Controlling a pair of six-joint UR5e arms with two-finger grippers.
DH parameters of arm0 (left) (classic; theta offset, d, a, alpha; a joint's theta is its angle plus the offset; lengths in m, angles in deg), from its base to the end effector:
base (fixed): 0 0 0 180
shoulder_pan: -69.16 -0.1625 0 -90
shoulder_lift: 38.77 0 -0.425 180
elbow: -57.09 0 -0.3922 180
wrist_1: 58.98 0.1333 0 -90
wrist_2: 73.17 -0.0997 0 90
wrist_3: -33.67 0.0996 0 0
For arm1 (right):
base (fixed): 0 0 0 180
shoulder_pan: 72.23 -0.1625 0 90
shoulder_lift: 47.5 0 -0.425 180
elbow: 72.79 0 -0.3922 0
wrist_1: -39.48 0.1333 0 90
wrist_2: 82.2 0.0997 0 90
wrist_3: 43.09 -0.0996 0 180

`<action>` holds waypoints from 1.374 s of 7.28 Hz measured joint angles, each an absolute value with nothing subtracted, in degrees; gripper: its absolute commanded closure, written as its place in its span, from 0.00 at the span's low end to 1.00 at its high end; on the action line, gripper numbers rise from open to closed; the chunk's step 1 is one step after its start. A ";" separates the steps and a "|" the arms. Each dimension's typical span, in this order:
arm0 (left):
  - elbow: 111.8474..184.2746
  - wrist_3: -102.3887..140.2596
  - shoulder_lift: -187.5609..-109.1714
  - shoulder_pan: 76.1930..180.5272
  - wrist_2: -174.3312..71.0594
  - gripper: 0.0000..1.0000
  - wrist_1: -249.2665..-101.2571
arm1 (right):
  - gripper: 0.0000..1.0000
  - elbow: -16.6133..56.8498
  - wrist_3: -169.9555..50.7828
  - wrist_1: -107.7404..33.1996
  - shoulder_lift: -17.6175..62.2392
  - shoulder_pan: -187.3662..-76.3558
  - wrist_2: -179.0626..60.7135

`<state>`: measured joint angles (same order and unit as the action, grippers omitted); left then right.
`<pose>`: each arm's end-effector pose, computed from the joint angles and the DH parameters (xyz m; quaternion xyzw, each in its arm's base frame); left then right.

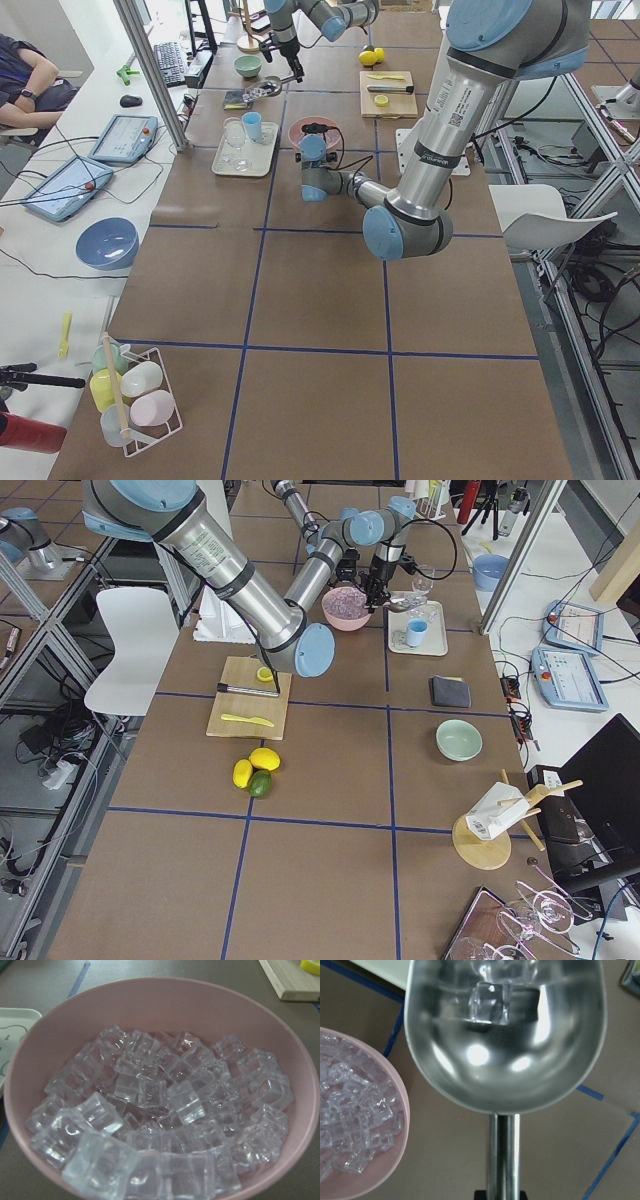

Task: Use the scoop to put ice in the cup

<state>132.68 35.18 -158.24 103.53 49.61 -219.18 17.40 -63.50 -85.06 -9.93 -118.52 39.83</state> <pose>0.5161 -0.4491 0.3382 0.4842 0.4805 0.5054 0.5285 -0.4227 -0.5587 0.1593 -0.0166 -0.3111 -0.2341 0.9209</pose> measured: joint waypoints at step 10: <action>132.68 35.16 -158.26 103.53 49.61 0.01 -219.23 | 1.00 9.77 -54.41 -96.70 -15.80 -116.31 32.60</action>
